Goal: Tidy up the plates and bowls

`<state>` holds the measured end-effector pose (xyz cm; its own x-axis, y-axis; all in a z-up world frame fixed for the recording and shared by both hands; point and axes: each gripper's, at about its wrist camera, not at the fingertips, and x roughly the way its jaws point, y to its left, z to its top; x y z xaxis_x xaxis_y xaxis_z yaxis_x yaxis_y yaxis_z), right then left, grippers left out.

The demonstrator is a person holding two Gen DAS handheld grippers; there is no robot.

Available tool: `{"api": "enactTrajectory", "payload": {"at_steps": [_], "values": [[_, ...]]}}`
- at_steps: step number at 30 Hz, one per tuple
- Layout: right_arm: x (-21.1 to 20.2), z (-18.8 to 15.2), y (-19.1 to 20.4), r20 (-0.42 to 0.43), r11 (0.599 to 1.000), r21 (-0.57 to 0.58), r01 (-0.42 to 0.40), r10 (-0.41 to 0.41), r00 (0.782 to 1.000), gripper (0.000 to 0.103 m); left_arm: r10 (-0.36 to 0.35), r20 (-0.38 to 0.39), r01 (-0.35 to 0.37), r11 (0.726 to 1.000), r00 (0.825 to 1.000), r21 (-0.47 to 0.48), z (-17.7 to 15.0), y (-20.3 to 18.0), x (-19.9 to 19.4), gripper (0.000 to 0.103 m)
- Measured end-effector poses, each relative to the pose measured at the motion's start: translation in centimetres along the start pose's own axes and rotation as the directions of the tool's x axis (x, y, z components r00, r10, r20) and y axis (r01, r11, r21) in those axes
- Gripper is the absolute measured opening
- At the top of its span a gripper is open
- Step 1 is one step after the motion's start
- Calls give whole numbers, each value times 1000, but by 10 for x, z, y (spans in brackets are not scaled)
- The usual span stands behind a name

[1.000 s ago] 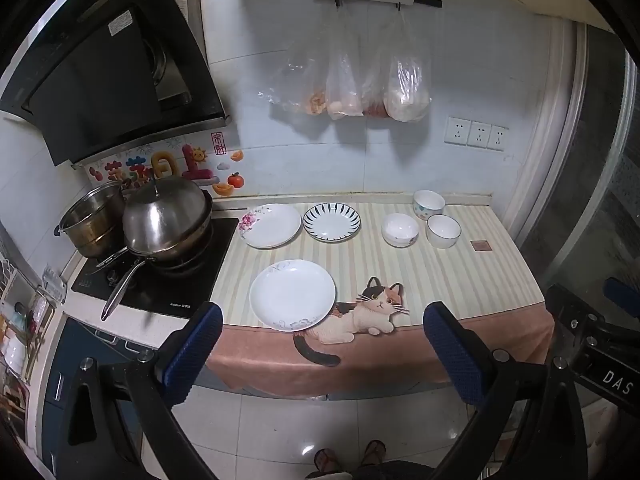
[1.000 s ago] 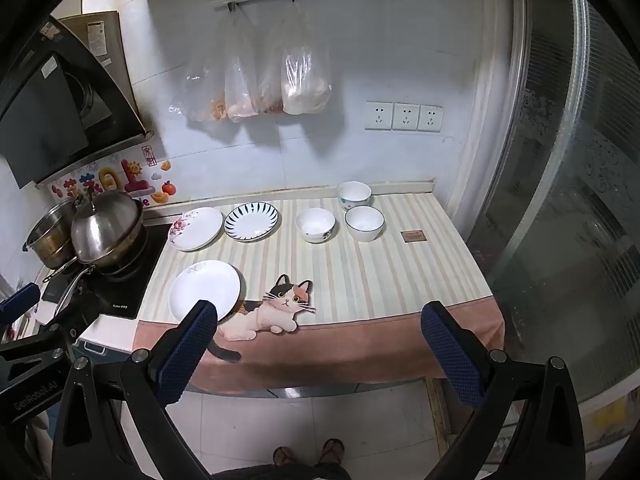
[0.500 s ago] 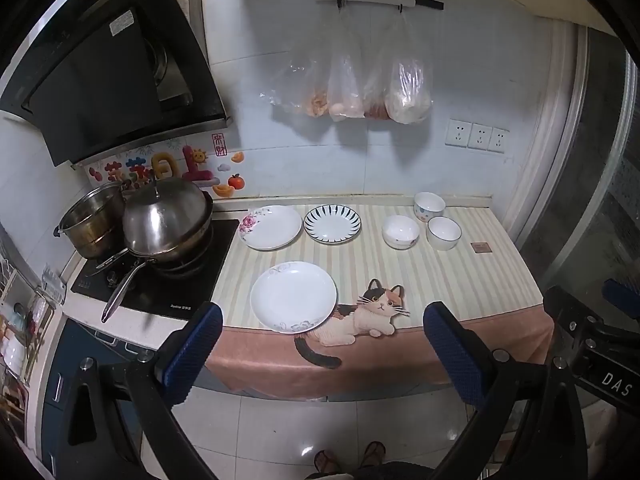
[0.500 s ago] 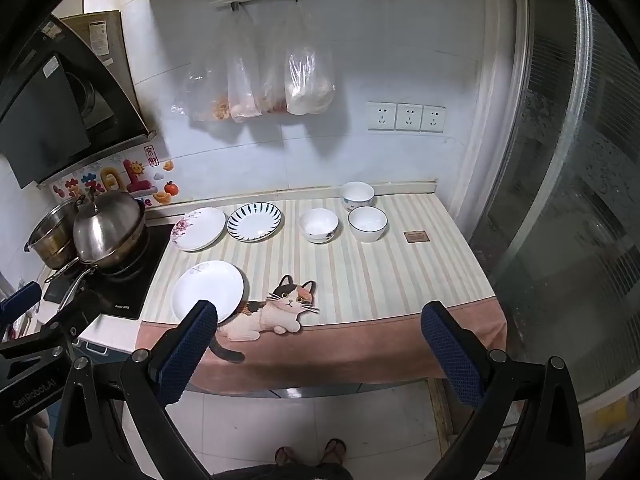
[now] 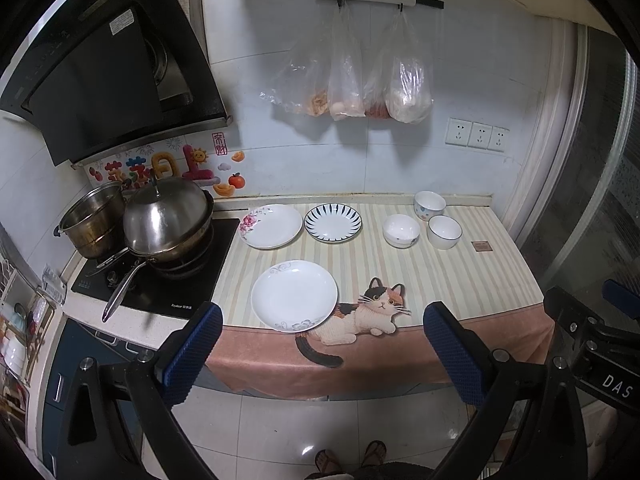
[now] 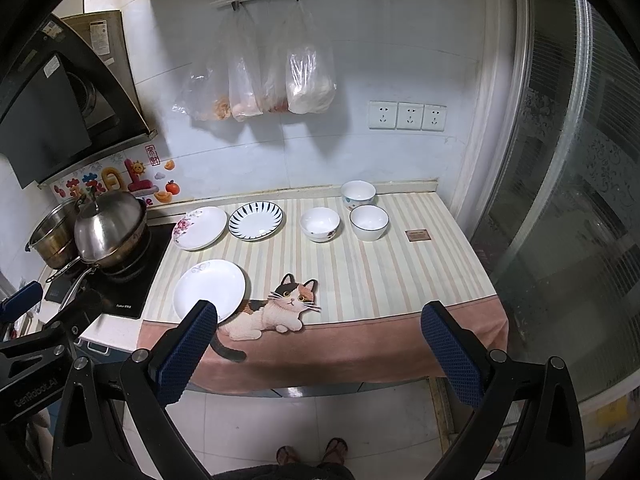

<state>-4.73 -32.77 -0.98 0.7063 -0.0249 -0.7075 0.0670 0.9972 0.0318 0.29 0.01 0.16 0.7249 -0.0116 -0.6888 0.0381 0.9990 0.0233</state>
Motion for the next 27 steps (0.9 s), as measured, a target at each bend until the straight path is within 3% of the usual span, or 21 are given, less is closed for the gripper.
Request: {"api": "enactTrajectory", "payload": {"at_steps": [27], "values": [[0,-1,5,1,1000,0,1,-1,1000,103,-1,7,1,1000,1000,-6,3,14,0,103]]}}
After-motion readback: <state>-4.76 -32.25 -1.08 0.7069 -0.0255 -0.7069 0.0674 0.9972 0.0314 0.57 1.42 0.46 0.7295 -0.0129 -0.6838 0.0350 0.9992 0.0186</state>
